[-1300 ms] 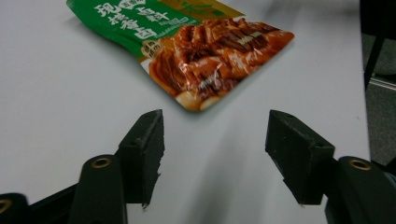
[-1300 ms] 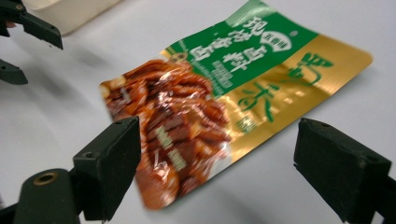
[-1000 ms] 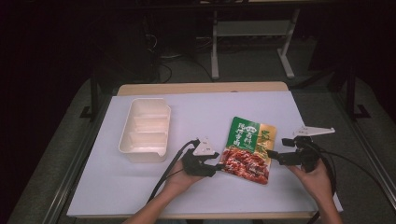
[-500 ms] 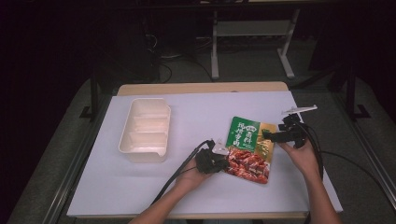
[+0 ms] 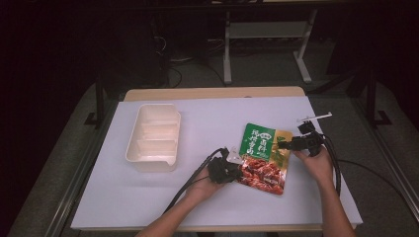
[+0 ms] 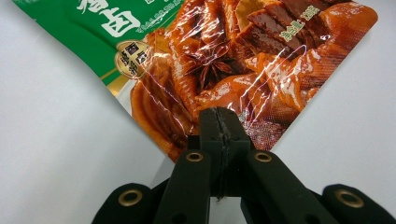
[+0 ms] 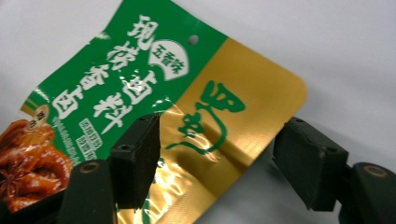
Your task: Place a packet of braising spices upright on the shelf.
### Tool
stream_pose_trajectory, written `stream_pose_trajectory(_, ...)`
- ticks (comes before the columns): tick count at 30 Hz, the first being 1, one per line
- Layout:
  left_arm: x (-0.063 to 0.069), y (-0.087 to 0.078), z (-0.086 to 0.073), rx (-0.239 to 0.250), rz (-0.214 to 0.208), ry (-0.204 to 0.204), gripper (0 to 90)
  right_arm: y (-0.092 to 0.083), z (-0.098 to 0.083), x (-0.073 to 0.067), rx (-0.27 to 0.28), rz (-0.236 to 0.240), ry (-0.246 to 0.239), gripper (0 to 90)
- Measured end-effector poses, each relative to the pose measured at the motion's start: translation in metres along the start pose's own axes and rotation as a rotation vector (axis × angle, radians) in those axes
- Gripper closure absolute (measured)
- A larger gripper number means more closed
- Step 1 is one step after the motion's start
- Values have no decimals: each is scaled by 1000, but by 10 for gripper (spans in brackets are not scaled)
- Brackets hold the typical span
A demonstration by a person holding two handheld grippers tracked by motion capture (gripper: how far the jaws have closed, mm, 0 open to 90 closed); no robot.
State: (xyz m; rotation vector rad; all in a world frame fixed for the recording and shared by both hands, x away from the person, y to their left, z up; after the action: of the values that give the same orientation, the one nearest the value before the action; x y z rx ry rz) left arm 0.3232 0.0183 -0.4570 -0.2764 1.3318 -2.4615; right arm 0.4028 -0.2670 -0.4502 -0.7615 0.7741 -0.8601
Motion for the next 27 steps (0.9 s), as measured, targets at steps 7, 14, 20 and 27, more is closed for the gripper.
stream_pose_trajectory(7,0,0,0,4,-5,-10,896,-13,-1,-16,51,43,-77,703)
stream_pose_trajectory(14,0,1,0,8,-1,-14,896,-25,-1,-27,101,110,-118,897)
stream_pose_trajectory(20,0,1,0,5,2,-11,896,-10,-2,-23,50,176,-101,717)
stream_pose_trajectory(27,-1,1,0,16,-3,-24,895,17,-4,-16,-16,190,-48,774)
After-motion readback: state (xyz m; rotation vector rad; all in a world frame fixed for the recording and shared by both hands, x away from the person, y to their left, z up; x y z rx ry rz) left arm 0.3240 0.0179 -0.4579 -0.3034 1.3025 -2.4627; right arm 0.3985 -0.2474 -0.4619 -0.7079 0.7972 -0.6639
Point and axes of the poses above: each handheld gripper's, and its own axes: y roughly forward along the jaws, z roughly out of its top, x roughly to its right, the point moved 2 cm from there along y, roughly forward along the jaws, and after that the axes turned 7 degrees about -x, right-handed, at the moved point
